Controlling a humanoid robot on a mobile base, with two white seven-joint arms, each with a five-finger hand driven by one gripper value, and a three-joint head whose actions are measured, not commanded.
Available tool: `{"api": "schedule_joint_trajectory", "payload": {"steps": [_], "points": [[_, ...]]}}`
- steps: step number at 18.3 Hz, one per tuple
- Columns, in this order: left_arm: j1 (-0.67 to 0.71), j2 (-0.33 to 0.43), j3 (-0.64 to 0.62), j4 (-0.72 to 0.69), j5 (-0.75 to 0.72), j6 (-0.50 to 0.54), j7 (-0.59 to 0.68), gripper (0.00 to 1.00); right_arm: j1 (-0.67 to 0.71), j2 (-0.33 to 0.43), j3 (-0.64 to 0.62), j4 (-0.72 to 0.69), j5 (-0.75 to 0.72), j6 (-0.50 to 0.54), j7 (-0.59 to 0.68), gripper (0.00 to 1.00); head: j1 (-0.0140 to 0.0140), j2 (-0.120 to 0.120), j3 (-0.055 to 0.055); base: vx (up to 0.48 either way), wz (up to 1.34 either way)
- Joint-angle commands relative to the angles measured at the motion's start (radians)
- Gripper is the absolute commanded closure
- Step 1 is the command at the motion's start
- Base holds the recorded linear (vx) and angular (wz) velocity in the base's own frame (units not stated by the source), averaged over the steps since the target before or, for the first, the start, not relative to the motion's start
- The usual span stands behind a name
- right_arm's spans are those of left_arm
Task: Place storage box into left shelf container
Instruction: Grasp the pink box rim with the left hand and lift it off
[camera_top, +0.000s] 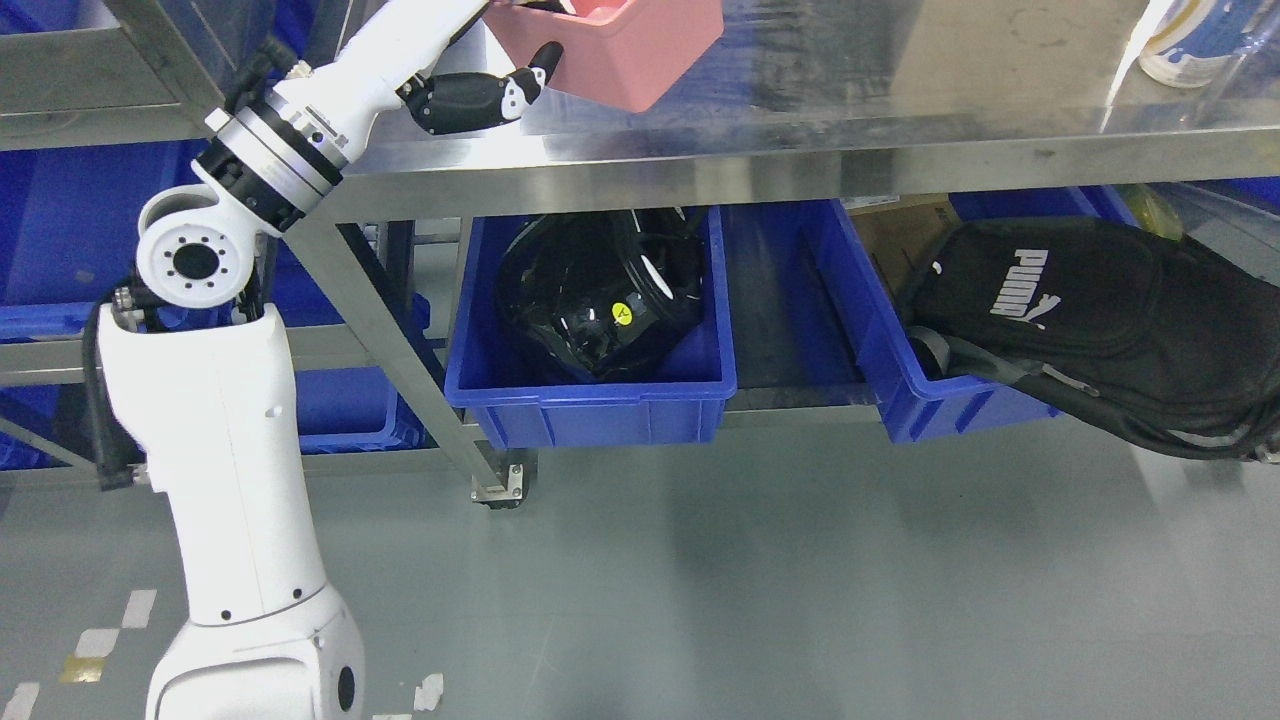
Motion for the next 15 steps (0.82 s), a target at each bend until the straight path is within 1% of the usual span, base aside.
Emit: {"api": "schedule_joint_trajectory", "payload": {"steps": [1,10,15], "points": [[0.064,0.011,-0.05,-0.098,0.013,-0.007,0.003,0.99,-0.018,-0.017,0.0,-0.017,0.0,0.0,0.0,0.01,0.0,0.0,0.0,-0.006,0.27],[0.064,0.011,-0.085,-0.098,0.022,-0.03,0.004,0.99,-0.018,-0.017,0.0,-0.017,0.0,0.0,0.0,0.01,0.0,0.0,0.0,-0.03,0.36],[0.067,0.011,-0.126,-0.099,0.027,-0.052,0.0,0.99,-0.018,-0.017,0.0,-0.017,0.0,0.0,0.0,0.01,0.0,0.0,0.0,-0.055,0.57]]}}
